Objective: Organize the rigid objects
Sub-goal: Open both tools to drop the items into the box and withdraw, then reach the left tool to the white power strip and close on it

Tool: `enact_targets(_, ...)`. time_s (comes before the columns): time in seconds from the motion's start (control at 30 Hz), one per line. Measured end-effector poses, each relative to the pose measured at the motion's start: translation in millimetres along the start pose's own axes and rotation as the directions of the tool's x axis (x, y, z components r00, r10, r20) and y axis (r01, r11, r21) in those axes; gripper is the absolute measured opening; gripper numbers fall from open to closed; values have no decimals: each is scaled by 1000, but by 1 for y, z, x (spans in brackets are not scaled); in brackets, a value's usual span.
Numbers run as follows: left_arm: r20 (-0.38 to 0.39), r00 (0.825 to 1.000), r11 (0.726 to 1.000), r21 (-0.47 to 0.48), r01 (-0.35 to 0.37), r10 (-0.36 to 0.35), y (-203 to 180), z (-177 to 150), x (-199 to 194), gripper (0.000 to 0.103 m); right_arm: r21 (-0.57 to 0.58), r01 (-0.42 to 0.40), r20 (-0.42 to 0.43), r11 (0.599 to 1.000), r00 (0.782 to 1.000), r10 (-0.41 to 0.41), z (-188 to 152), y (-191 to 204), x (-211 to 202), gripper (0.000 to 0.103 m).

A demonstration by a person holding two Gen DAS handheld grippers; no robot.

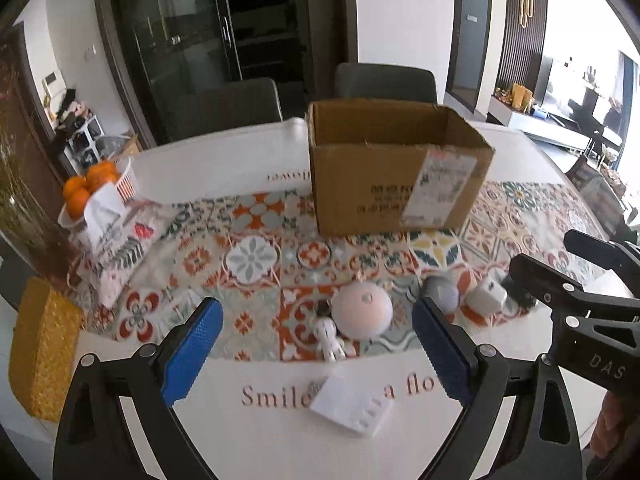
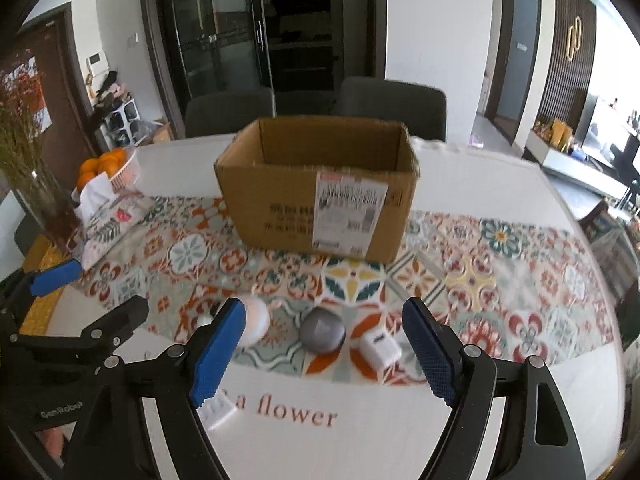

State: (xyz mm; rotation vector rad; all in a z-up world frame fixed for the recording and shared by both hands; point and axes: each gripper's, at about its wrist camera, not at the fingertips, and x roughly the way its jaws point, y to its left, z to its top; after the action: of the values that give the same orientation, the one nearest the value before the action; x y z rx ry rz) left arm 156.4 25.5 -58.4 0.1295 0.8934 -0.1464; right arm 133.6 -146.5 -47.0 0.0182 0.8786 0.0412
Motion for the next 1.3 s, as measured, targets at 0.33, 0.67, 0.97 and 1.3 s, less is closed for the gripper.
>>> enact_targets(0.33, -59, 997, 998, -8, 57, -57, -5, -42, 14, 96, -15, -18, -69, 1000, 997, 17, -41, 5, 11, 81)
enact_targets(0.67, -124, 988, 996, -23, 91, -93, -9, -79, 41, 96, -1, -18, -177, 1000, 984, 17, -76, 3, 38, 81)
enact_targets(0.97, -114, 989, 995, 22, 99, -96, -17, -109, 61, 96, -8, 7, -227, 1000, 974, -8, -108, 0, 55, 80)
enact_targets(1.3, -126, 986, 993, 44, 113, -107, -20, -124, 94, 96, -22, 52, -259, 998, 964, -56, -126, 2, 74, 81)
